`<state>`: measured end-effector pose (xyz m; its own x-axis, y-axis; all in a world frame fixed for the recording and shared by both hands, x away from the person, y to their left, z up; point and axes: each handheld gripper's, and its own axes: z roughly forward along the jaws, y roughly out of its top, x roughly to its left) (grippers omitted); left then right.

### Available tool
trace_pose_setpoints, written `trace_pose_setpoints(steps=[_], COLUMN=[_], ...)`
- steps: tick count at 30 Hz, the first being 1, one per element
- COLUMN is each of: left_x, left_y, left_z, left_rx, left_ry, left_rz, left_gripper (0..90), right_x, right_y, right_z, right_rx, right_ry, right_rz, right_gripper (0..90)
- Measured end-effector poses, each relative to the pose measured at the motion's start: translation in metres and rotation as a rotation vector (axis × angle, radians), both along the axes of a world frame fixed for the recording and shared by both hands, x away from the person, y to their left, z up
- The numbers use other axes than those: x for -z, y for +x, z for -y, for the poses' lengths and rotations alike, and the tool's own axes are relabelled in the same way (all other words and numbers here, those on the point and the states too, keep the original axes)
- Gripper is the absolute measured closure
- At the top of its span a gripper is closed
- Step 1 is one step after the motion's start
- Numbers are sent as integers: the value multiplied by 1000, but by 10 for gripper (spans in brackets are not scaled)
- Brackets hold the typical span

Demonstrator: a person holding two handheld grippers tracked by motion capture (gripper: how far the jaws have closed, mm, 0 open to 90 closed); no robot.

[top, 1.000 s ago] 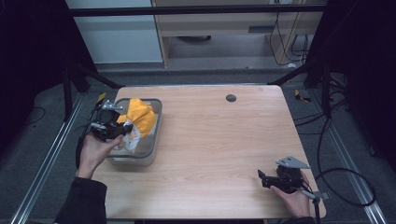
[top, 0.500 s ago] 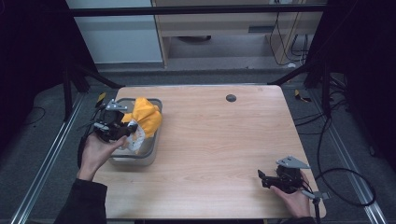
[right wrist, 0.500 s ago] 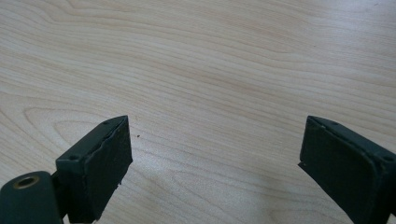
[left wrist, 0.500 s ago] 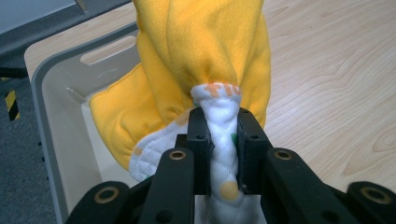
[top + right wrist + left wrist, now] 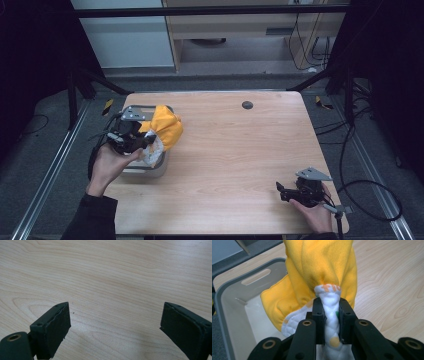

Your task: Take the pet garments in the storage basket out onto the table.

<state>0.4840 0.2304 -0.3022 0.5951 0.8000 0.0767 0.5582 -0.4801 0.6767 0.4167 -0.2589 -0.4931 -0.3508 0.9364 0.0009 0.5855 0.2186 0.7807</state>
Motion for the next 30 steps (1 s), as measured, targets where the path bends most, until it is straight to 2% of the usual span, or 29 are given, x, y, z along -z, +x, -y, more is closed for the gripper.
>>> trace_pose_setpoints(steps=[15,22,30], left_x=[5,14,19], left_y=[-1,-1,-1], left_z=[29,47,57], left_rx=[82,116,146], left_ry=[15,21,26], left_rz=[-17,-32,-41], left_gripper=[782,783,783], right_x=[-1,-1,-1], right_y=[0,-1,-1], right_z=[2,1,1], right_rx=[9,5,7], right_ry=[8,10,9], right_rz=[11,11,12], right_gripper=[91,92,92])
